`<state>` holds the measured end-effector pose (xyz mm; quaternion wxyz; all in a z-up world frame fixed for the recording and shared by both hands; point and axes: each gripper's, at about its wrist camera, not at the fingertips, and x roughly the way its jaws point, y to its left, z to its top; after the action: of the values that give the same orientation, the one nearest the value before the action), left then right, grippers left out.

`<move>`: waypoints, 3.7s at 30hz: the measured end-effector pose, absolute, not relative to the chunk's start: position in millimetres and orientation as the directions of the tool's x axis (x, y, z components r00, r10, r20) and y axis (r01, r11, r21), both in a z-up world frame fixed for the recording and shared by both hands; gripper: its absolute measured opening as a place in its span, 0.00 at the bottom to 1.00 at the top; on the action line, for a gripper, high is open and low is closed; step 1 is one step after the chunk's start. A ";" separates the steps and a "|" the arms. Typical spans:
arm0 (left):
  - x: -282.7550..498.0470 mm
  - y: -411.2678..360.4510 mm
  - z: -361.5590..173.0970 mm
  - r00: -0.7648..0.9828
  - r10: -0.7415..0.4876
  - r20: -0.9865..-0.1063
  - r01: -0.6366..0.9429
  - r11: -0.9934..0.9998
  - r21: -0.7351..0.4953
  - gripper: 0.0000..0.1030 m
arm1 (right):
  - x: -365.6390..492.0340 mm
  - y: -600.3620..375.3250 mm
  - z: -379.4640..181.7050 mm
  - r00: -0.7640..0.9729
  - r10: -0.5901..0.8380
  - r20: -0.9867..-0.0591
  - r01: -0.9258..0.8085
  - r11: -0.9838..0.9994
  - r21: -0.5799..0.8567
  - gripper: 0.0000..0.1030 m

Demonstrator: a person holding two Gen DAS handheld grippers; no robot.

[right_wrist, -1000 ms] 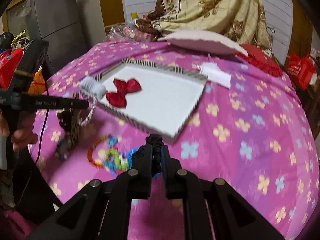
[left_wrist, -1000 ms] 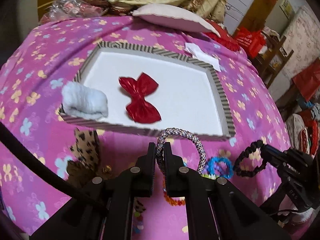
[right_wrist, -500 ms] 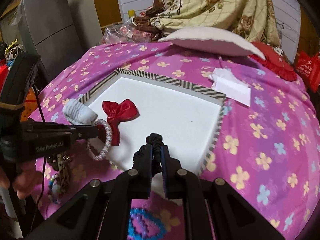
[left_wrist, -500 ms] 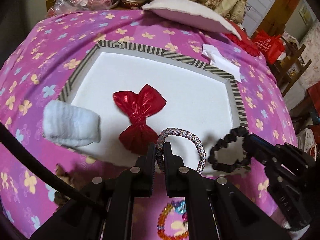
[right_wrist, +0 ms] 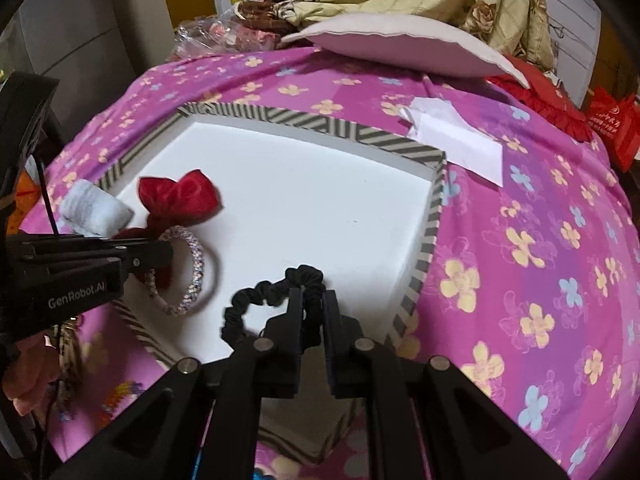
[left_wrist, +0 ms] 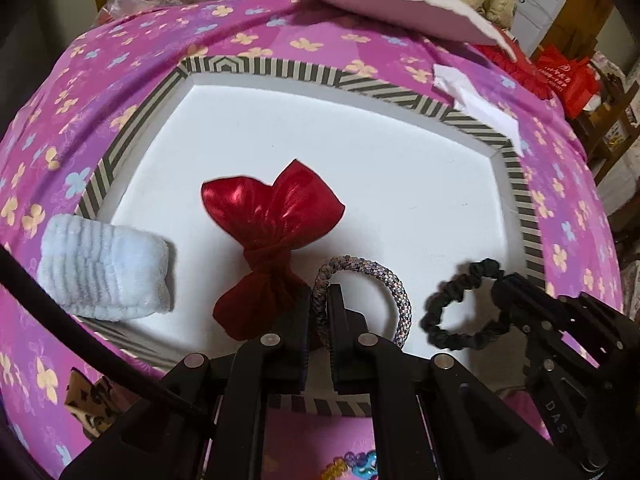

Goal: Organize jewelry
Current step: 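Lower the bangle into the tray with left tool while right tool releases the black scrunchie there, then withdraw both open tools from the tray toward the beaded bracelets, then grasp the green beaded bracelet with right tool while left tool grasps a multicolour bead bracelet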

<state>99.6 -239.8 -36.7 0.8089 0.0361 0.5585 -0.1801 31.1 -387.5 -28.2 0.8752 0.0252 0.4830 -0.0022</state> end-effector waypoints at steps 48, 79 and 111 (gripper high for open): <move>-72.8 -156.0 35.7 0.593 -0.197 -0.781 0.253 0.966 -0.052 0.39 | -137.6 -337.6 32.2 0.678 0.054 -0.733 0.026 0.995 0.098 0.63; -110.3 -147.0 41.4 0.614 -0.194 -0.765 0.258 0.965 -0.038 0.39 | -166.4 -323.0 44.3 0.678 0.060 -0.733 0.016 0.995 0.097 0.65; -62.8 -86.2 8.2 0.443 -0.307 -0.843 0.112 0.951 -0.288 0.39 | -145.4 -325.3 -7.2 0.602 0.131 -0.788 -0.073 0.991 0.109 0.50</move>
<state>-62.8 -86.2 8.2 0.8440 -0.0949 0.5131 -0.1242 -145.4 -325.3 -7.2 0.8943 0.0325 0.4426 0.0571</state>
